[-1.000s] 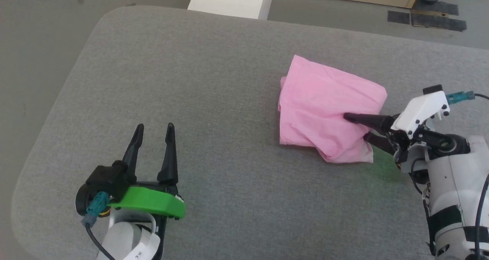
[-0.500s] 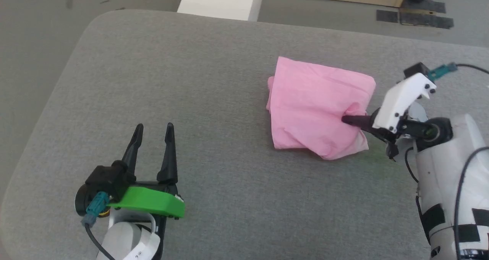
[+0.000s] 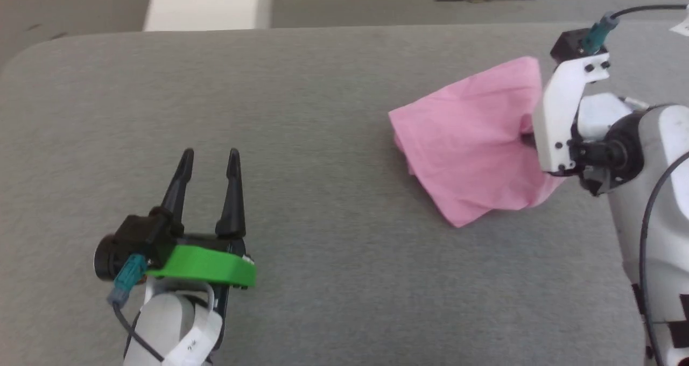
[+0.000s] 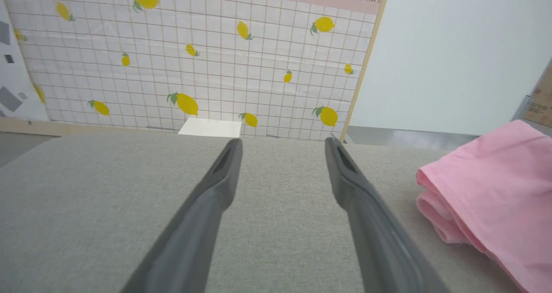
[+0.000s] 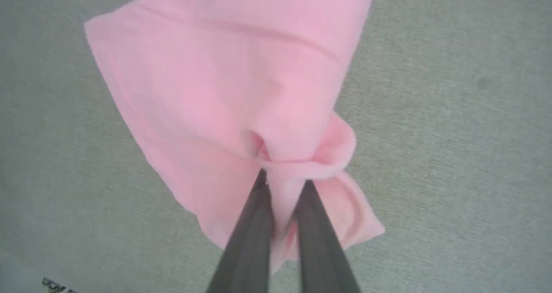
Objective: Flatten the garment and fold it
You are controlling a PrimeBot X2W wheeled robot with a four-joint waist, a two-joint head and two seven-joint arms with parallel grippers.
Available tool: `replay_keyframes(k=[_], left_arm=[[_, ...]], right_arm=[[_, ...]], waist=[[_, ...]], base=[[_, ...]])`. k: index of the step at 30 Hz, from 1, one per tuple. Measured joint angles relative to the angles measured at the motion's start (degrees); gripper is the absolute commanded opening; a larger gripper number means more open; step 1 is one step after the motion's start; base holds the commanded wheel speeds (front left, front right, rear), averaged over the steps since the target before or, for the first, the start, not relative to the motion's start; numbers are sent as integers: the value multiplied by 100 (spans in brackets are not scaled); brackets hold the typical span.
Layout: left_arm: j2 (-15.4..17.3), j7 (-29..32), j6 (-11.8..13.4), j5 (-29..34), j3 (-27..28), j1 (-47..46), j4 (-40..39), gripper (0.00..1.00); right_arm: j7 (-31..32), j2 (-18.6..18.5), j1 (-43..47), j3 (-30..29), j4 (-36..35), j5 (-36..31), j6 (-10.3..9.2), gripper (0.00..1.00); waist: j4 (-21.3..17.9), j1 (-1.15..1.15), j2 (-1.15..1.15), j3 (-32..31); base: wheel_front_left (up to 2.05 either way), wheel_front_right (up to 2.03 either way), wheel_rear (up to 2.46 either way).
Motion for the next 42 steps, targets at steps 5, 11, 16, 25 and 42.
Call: replay_keyframes(k=[5,11,16,25,42], left_arm=[[21,0,-49,237,-63,-205,-74,100],[237,0,-93,326,-202,-488,-122,100],[503,0,-97,449,-279,-654,-202,100],[893,9,-98,499,-349,-705,-420,100],[1048,102,-55,474,-302,-723,-772,100]], right_arm=[[37,-223,-2,82,-266,-348,0,0],[-379,-366,-21,-111,-193,-1087,0,0],[-965,-299,-165,-527,107,-1713,0,0],[-2431,-94,-427,-1646,586,-3121,1,0],[-3950,375,-957,-3429,1556,-4896,2,100]], waist=[[-548,0,0,159],[-1195,0,0,426],[-1696,0,0,717],[-2214,1,0,1409],[-2201,0,0,1990]], base=[[0,0,0],[0,0,0],[0,0,0],[0,0,0],[0,0,0]])
